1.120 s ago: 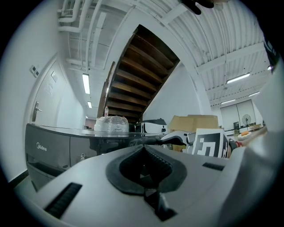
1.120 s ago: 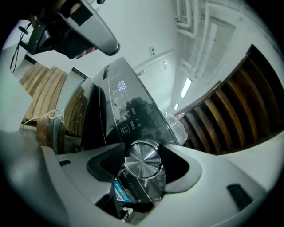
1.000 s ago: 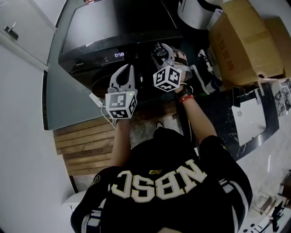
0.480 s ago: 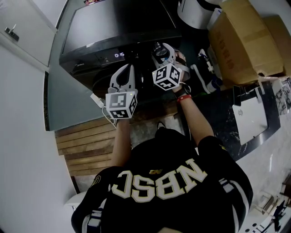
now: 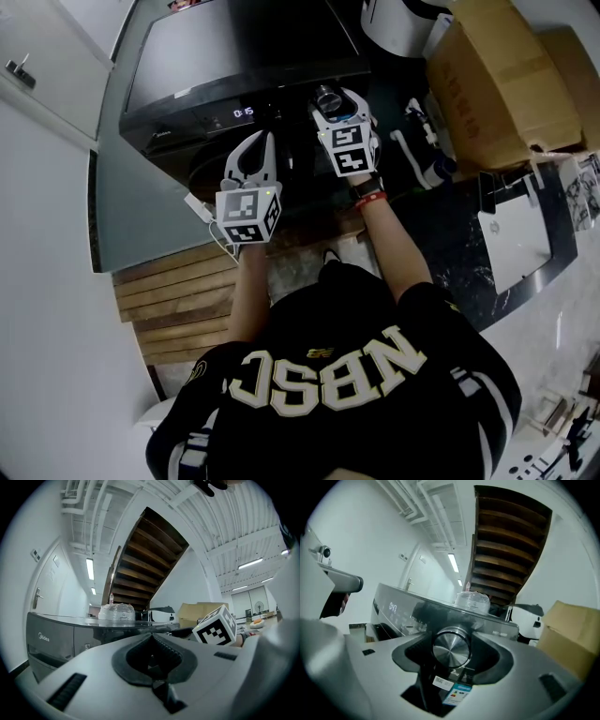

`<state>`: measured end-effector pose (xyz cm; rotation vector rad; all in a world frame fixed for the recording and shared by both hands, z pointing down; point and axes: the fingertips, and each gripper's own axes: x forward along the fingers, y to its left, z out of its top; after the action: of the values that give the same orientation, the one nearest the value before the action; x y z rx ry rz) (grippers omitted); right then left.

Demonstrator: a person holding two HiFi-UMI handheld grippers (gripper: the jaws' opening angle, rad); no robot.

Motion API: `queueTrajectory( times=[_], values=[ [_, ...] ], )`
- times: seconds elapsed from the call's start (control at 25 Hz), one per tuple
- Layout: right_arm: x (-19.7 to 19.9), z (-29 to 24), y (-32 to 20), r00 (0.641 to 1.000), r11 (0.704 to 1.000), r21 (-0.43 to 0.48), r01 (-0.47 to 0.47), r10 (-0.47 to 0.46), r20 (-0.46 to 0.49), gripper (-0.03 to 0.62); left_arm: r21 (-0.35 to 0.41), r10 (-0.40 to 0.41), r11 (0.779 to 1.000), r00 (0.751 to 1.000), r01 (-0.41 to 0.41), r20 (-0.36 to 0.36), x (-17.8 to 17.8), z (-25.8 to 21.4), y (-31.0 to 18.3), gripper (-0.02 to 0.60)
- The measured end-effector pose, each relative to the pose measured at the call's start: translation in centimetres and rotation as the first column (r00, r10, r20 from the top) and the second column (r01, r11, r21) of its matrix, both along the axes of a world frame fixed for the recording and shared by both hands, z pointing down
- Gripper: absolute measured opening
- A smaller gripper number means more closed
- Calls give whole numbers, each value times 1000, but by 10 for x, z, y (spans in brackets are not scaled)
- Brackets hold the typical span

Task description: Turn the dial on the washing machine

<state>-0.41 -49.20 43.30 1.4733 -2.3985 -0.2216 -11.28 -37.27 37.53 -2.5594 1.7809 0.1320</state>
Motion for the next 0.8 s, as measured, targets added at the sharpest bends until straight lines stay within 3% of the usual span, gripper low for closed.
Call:
queueTrajectory(
  times=[0.56, 0.68, 0.8],
  values=[
    [2, 0, -1, 999, 1000, -19, -14, 14, 45, 272, 6, 2, 1000, 1000, -2, -11, -2, -3, 4, 14],
    [5, 0, -3, 993, 999, -30, -23, 26, 117, 273, 4, 6, 1000, 1000, -6, -13, 0, -1, 4, 14],
    [11, 4, -6, 957, 995, -91, -39, 64, 285, 273, 5, 11, 1000, 1000, -11, -12, 2, -1, 4, 14]
  ],
)
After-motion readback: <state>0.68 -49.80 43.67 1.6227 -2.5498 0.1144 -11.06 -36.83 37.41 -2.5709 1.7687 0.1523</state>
